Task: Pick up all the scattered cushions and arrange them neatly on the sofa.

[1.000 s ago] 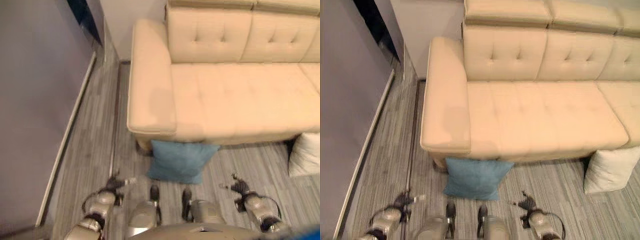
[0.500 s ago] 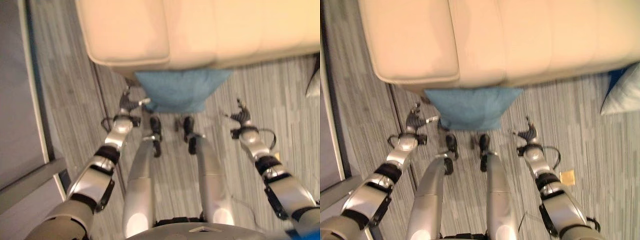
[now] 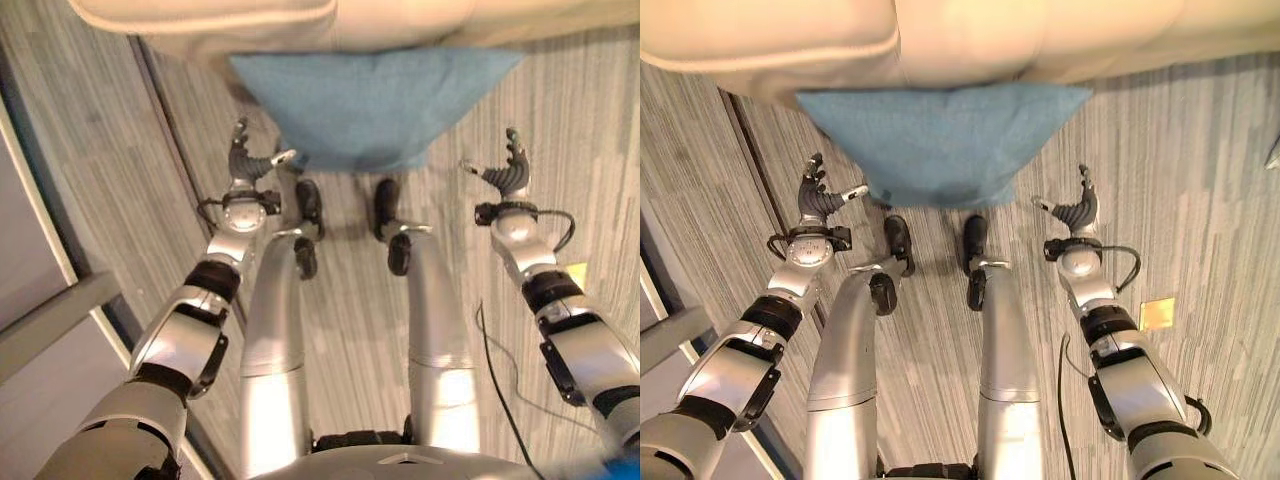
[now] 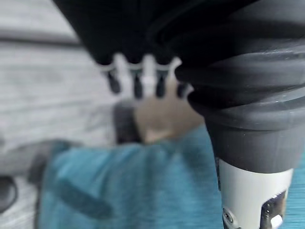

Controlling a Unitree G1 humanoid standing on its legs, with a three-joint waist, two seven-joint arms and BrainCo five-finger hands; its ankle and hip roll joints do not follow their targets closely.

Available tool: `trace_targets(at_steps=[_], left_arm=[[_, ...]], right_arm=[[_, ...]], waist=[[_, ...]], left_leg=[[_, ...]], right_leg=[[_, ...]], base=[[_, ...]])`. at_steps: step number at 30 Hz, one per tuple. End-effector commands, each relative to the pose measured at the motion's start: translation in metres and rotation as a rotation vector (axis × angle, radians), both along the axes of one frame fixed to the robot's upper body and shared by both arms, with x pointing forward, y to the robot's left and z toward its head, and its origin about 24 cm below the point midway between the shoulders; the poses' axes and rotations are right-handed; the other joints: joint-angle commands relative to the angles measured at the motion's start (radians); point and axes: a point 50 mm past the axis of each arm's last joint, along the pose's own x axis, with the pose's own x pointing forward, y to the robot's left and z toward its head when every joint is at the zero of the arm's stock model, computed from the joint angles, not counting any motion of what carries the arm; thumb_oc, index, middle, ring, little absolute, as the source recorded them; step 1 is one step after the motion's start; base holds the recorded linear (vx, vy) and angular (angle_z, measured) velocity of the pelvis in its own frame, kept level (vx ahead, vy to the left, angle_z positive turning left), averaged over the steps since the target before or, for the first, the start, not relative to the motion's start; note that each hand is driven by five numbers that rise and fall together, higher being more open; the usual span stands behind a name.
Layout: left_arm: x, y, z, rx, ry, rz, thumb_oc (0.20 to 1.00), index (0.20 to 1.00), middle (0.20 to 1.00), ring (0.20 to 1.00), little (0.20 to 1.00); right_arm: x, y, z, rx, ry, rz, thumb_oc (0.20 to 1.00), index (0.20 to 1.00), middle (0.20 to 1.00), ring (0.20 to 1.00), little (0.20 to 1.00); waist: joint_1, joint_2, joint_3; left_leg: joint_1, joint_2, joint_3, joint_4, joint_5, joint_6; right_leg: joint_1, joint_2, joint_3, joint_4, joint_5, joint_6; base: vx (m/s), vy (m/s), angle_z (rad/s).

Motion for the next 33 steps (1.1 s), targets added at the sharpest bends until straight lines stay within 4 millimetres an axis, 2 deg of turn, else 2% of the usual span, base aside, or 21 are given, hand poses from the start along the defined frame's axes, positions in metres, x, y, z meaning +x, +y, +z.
trace_targets(at_steps=[1,4,5,9,10,12,14,22,24,26,29,30,31,33], left_arm=[[-0.009,0.010,-0.010,-0.045,-0.021,0.030,1.000,1.000,1.000,1.000,1.000],[-0.002,0.006,0.025,0.003,-0.116,0.009,1.000,1.000,1.000,1.000,1.000],[-0.001,0.006,0.027,0.002,-0.120,0.009,1.000,1.000,1.000,1.000,1.000],[0.005,-0.001,0.053,0.002,-0.181,-0.011,1.000,1.000,1.000,1.000,1.000],[0.008,-0.004,0.067,0.007,-0.208,-0.029,1.000,1.000,1.000,1.000,1.000],[0.009,-0.005,0.073,0.010,-0.219,-0.041,1.000,1.000,1.000,1.000,1.000],[0.011,-0.011,0.089,0.020,-0.249,-0.065,1.000,1.000,1.000,1.000,1.000],[0.015,-0.035,0.107,0.039,-0.267,-0.126,1.000,1.000,1.000,1.000,1.000],[0.019,-0.050,0.106,0.049,-0.237,-0.157,1.000,1.000,1.000,1.000,1.000],[0.020,-0.055,0.106,0.060,-0.230,-0.169,1.000,1.000,1.000,1.000,1.000],[0.021,-0.082,0.115,0.090,-0.232,-0.223,1.000,1.000,1.000,1.000,1.000],[0.021,-0.082,0.116,0.089,-0.233,-0.223,1.000,1.000,1.000,1.000,1.000],[0.021,-0.095,0.121,0.017,-0.241,-0.261,1.000,1.000,1.000,1.000,1.000],[0.020,-0.097,0.123,-0.003,-0.245,-0.268,1.000,1.000,1.000,1.000,1.000]], right_arm=[[-0.017,-0.008,-0.021,0.011,-0.006,0.007,1.000,1.000,1.000,1.000,1.000],[-0.009,-0.009,0.010,0.002,-0.092,0.019,1.000,1.000,1.000,1.000,1.000],[-0.008,-0.009,0.011,0.003,-0.095,0.019,1.000,1.000,1.000,1.000,1.000],[0.000,-0.006,0.033,-0.019,-0.136,0.024,1.000,1.000,1.000,1.000,1.000],[0.004,-0.003,0.046,-0.041,-0.154,0.040,1.000,1.000,1.000,1.000,1.000],[0.005,-0.002,0.052,-0.046,-0.163,0.044,1.000,1.000,1.000,1.000,1.000],[0.009,0.003,0.066,-0.065,-0.188,0.061,1.000,1.000,1.000,1.000,1.000],[0.018,0.027,0.093,-0.097,-0.227,0.128,1.000,1.000,1.000,1.000,1.000],[0.022,0.046,0.104,-0.118,-0.236,0.172,1.000,1.000,1.000,1.000,1.000],[0.023,0.052,0.105,-0.123,-0.233,0.187,1.000,1.000,1.000,1.000,1.000],[0.025,0.082,0.118,-0.134,-0.249,0.261,1.000,1.000,1.000,1.000,1.000],[0.025,0.082,0.118,-0.134,-0.249,0.261,1.000,1.000,1.000,1.000,1.000],[0.025,0.104,0.126,-0.087,-0.266,0.328,1.000,1.000,1.000,1.000,1.000],[0.024,0.110,0.128,-0.061,-0.275,0.347,1.000,1.000,1.000,1.000,1.000]], waist=[[-0.013,0.016,-0.143],[-0.016,0.025,-0.127],[-0.016,0.025,-0.128],[-0.017,0.030,-0.118],[-0.021,0.032,-0.115],[-0.023,0.034,-0.108],[-0.022,0.041,-0.093],[-0.017,0.053,-0.059],[-0.014,0.055,-0.046],[-0.014,0.054,-0.042],[-0.009,0.055,-0.033],[-0.009,0.055,-0.033],[-0.004,0.057,-0.032],[-0.004,0.057,-0.034]], left_leg=[[-0.022,-0.024,-0.080,-0.005,-0.023,-0.015],[-0.093,-0.034,-0.085,0.016,-0.020,-0.011],[-0.100,-0.033,-0.085,0.020,-0.021,-0.011],[-0.141,-0.035,-0.085,0.040,-0.024,-0.006],[-0.157,-0.038,-0.085,0.046,-0.024,-0.004],[-0.162,-0.039,-0.088,0.050,-0.025,-0.004],[-0.167,-0.038,-0.090,0.054,-0.028,0.000],[-0.172,-0.039,-0.090,0.071,-0.036,0.007],[-0.173,-0.040,-0.093,0.076,-0.036,0.009],[-0.173,-0.040,-0.091,0.075,-0.037,0.009],[-0.173,-0.047,-0.092,0.075,-0.034,0.011],[-0.173,-0.048,-0.092,0.075,-0.034,0.011],[-0.173,-0.050,-0.094,0.076,-0.032,0.012],[-0.173,-0.052,-0.094,0.077,-0.032,0.012]], right_leg=[[0.015,-0.001,0.019,-0.174,0.165,0.057],[-0.059,0.004,0.024,-0.146,0.168,0.059],[-0.066,0.004,0.024,-0.143,0.167,0.059],[-0.106,0.007,0.028,-0.122,0.166,0.059],[-0.122,0.010,0.031,-0.116,0.165,0.058],[-0.124,0.012,0.032,-0.116,0.164,0.058],[-0.124,0.016,0.030,-0.119,0.162,0.058],[-0.125,0.022,0.027,-0.117,0.162,0.059],[-0.125,0.025,0.028,-0.116,0.163,0.058],[-0.125,0.024,0.029,-0.115,0.164,0.058],[-0.125,0.026,0.024,-0.116,0.167,0.057],[-0.125,0.026,0.024,-0.116,0.167,0.057],[-0.125,0.026,0.020,-0.114,0.168,0.056],[-0.125,0.027,0.021,-0.112,0.168,0.055]], base=[[0.00,0.000,0.00],[0.00,0.000,0.00],[0.00,0.000,0.00],[0.01,-0.006,-0.03],[0.00,0.000,0.00],[0.00,0.000,0.00],[0.00,0.000,0.00],[0.00,0.000,0.00],[0.00,0.000,0.00],[0.00,0.000,0.00],[0.00,0.000,0.00],[0.00,0.000,0.00],[0.00,-0.010,-0.04],[0.00,0.000,0.00]])
